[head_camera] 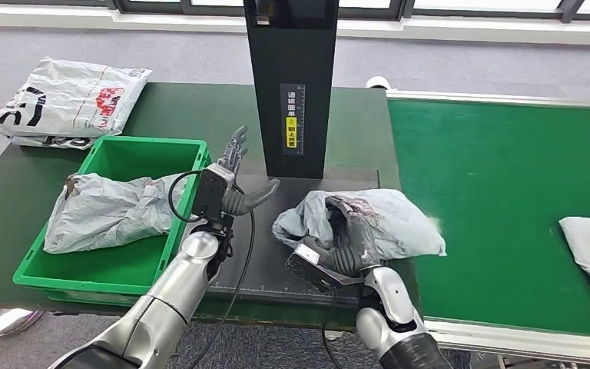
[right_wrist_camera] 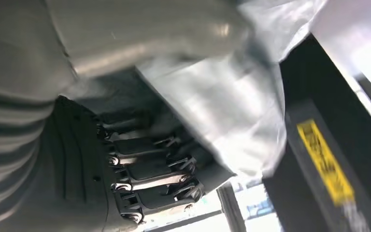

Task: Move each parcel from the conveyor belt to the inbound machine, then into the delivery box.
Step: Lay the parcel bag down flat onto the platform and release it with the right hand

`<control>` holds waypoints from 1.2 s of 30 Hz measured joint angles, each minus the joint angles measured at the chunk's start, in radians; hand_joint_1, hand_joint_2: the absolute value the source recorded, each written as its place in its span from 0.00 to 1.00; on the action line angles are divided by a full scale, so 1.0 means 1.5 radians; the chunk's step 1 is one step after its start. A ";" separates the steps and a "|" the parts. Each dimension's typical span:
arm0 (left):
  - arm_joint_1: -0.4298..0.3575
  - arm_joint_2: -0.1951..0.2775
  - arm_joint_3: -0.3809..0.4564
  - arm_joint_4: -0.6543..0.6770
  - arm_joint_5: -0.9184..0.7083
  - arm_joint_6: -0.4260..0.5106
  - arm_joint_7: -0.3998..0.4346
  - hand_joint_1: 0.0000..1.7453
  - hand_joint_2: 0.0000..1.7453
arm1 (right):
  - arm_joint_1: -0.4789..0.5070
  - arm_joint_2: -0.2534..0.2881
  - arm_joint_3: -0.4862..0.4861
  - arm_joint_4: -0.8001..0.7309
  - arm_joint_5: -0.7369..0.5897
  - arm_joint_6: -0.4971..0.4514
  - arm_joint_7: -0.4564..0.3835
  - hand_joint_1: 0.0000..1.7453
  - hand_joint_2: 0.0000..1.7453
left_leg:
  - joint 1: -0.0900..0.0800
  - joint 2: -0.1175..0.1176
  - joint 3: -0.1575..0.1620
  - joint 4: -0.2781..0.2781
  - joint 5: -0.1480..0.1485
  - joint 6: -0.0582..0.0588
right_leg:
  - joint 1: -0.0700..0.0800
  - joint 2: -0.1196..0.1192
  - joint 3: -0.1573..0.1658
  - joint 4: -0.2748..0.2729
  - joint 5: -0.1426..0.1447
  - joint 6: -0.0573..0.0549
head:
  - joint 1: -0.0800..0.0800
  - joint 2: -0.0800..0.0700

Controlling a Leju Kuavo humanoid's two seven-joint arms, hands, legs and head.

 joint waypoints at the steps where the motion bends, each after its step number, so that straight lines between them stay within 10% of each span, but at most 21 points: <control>1: 0.001 0.001 0.000 -0.001 0.001 0.000 -0.001 0.00 1.00 | 0.005 -0.001 -0.003 -0.006 -0.007 -0.004 -0.006 0.00 1.00 | 0.000 0.000 0.000 0.000 0.000 0.000 | 0.000 0.000 0.000 0.000 0.000 0.000 | 0.000 0.000; 10: 0.010 0.007 0.000 -0.009 0.004 -0.001 -0.005 0.00 1.00 | 0.024 -0.008 -0.015 -0.030 -0.031 -0.012 -0.028 0.00 1.00 | 0.000 0.000 0.000 0.000 0.000 0.000 | 0.000 0.000 0.000 0.000 0.000 0.000 | 0.000 0.000; 18: 0.020 0.010 0.000 -0.020 0.017 -0.009 -0.017 0.00 1.00 | 0.034 -0.009 -0.039 -0.053 -0.328 0.001 -0.218 0.00 1.00 | 0.000 0.000 0.000 0.000 0.000 0.000 | 0.000 0.000 0.000 0.000 0.000 0.000 | 0.000 0.000; 24: 0.034 0.016 -0.001 -0.036 0.020 -0.039 -0.022 0.00 1.00 | 0.021 -0.012 -0.107 -0.048 -0.629 0.165 -0.315 0.00 1.00 | 0.000 0.000 0.000 0.000 0.000 0.000 | 0.000 0.000 0.000 0.000 0.000 0.000 | 0.000 0.000; 32: 0.045 0.024 -0.031 -0.053 0.001 -0.064 -0.028 0.00 1.00 | 0.011 -0.019 -0.163 -0.016 -0.858 0.398 -0.275 0.00 1.00 | 0.000 0.000 0.000 0.000 0.000 0.000 | 0.000 0.000 -0.001 0.000 0.000 0.000 | 0.000 0.000; 36: 0.045 0.026 -0.040 -0.056 0.001 -0.065 -0.028 0.00 1.00 | 0.006 -0.020 -0.172 -0.003 -0.871 0.406 -0.267 0.00 0.00 | 0.000 0.000 -0.001 0.000 0.000 0.000 | 0.000 0.000 -0.001 0.000 0.000 0.000 | 0.000 0.000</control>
